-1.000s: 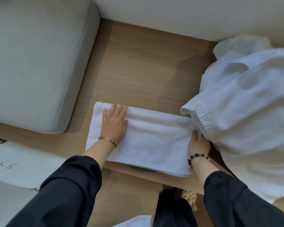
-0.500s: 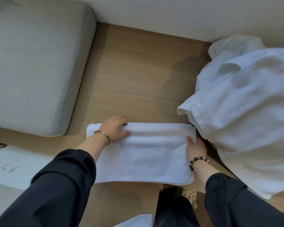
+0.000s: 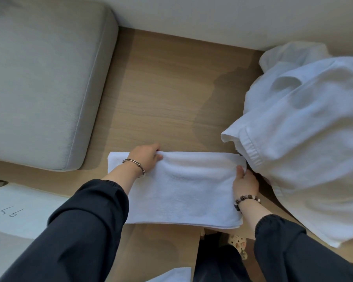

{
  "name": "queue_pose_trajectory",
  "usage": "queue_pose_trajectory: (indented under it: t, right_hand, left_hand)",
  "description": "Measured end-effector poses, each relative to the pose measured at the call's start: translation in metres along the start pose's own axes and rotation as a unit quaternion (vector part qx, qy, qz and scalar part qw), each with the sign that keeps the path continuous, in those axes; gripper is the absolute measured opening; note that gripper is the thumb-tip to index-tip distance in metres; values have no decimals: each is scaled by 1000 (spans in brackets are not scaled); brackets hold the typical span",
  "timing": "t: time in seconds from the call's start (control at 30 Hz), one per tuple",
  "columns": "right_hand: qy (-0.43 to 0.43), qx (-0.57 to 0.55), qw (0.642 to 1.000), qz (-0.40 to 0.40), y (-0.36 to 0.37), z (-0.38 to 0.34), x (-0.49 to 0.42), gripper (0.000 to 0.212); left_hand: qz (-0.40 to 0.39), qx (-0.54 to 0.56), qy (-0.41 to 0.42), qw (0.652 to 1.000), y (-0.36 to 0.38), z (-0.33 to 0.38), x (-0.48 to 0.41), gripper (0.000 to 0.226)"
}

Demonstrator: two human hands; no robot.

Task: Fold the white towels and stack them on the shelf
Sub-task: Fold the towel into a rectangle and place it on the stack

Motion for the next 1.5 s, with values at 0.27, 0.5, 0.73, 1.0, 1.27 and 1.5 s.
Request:
queue_pose_trajectory:
  t: [0.27,0.5,0.73,1.0,1.27,1.5]
  right_hand:
    - [-65,-34,996,58,-5,-13,8,49]
    - [-290,180,933,113,-8,-21,55,52]
    - [-522,345,780,28,47,-55,73,78]
    - [-508,426,749,-12,56,-30,25,66]
    - [-367,435,822,17,32,-24,8,68]
    - [-519,417,744,-59,62,-28,66,61]
  left_hand:
    - [171,-106,84,976,-13,21,29,30]
    - [199,-122,207,950,33,77,69,53]
    - [146,-136,134,971,59,64,57,58]
    - [158,-136,125,970,62,43,58,62]
    - [123,-107,-103,981,72,-21,90,64]
    - [137,-106,-75,982,69,2,62,68]
Point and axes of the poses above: each hand's wrist, its own x-axis away from the middle knuckle, its own y-axis out of the palm, z = x × y, the point moved 5 cm from there along -x, towards the middle knuckle, and after that the axes turned 5 degrees about z, right-handed, at the moved point
